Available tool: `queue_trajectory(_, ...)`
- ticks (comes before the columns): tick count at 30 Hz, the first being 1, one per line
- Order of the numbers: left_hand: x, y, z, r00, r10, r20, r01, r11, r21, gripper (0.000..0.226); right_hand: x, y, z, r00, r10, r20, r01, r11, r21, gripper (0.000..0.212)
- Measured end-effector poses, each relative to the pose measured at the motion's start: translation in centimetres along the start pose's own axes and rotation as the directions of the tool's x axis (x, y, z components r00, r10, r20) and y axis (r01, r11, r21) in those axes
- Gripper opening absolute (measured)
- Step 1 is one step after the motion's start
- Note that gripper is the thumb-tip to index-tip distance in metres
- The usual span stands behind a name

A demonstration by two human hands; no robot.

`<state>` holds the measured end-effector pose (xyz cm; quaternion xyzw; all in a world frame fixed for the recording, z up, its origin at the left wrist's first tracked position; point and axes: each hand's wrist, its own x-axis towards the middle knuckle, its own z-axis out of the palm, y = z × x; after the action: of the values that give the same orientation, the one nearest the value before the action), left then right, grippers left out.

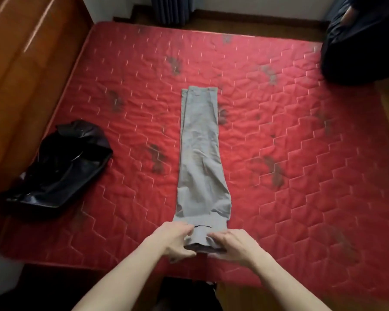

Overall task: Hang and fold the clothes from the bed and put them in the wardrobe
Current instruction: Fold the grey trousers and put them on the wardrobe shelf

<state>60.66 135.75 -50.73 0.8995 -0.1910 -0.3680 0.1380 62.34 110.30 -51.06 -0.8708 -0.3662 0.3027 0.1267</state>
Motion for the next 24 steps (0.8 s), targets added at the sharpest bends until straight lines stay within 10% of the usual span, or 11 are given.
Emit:
queue_trajectory(3, 1.3, -0.2, 1.3, 0.999, 0.033, -0.034, -0.03, 0.996, 0.084, 0.056, -0.1, 1.0, 1.6, 0.996, 0.051, 0.072, -0.051, 0.999, 0.002, 0.074)
queue_trajectory(11, 4.9, -2.3, 6.6, 0.972, -0.011, -0.234, 0.053, 0.983, 0.174, 0.041, 3.1, 5.1, 8.2, 0.987, 0.091, -0.136, -0.091, 0.996, 0.0, 0.031)
queue_trajectory(24, 15.9, -6.1, 19.3, 0.867, -0.187, -0.463, 0.218, 0.976, 0.015, 0.06, 14.8, 9.1, 21.4, 0.921, 0.199, -0.335, -0.232, 0.971, -0.061, 0.065)
